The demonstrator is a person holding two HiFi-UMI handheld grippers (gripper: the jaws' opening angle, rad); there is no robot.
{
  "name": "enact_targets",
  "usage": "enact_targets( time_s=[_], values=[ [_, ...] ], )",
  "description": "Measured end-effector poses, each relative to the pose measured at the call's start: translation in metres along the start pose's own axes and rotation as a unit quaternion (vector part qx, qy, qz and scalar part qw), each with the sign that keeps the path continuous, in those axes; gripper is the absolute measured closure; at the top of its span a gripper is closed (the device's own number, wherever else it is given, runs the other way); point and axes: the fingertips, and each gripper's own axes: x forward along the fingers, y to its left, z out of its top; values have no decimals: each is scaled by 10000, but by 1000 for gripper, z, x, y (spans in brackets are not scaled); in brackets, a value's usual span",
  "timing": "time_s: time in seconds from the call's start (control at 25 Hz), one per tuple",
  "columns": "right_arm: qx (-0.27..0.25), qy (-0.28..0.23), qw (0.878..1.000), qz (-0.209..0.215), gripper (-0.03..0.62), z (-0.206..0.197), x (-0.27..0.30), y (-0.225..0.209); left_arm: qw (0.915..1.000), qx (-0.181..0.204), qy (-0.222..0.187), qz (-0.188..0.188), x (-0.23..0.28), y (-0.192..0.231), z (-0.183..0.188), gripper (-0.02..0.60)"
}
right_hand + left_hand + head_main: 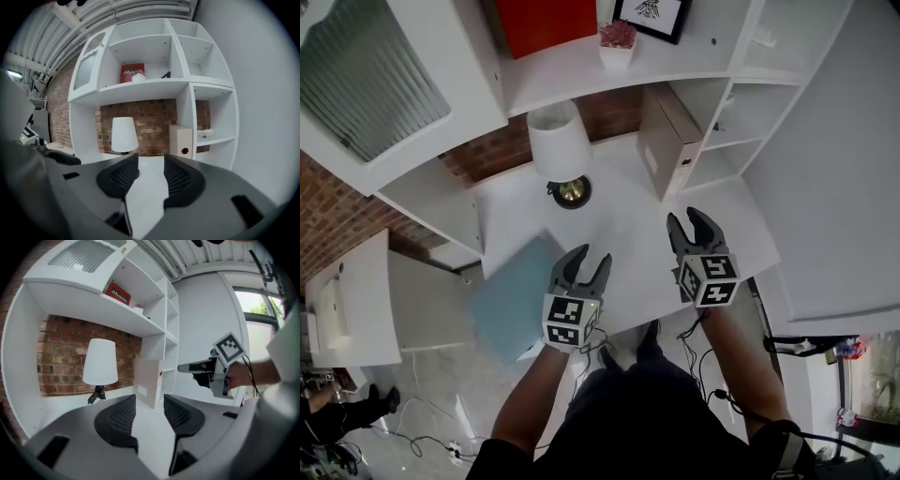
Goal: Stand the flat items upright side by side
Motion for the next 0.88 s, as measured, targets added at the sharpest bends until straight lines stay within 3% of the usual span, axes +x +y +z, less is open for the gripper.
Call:
enact_targets(
  time_s=[0.24, 0.44, 0.64, 0.76, 0.88],
  values=[
    [-102, -103, 9994, 322, 439, 4, -33, 51, 9995, -20, -320, 42, -38, 0, 3, 445],
    [-51, 143, 9957, 912, 445, -17, -30, 91, 9992, -310, -106, 247, -65, 10, -28, 449],
    [3, 758, 9803, 1822, 445, -62, -13, 143, 9915, -650, 225, 1107, -114, 45, -71, 448],
    [40, 1165, 9641, 2385, 444, -93, -3, 174, 9801, -917, 492, 1689, -149, 66, -101, 439],
    [198, 1560, 9489, 2735, 442, -125, 7, 195, 9632, -1215, 745, 2279, -185, 87, -132, 399]
  ],
)
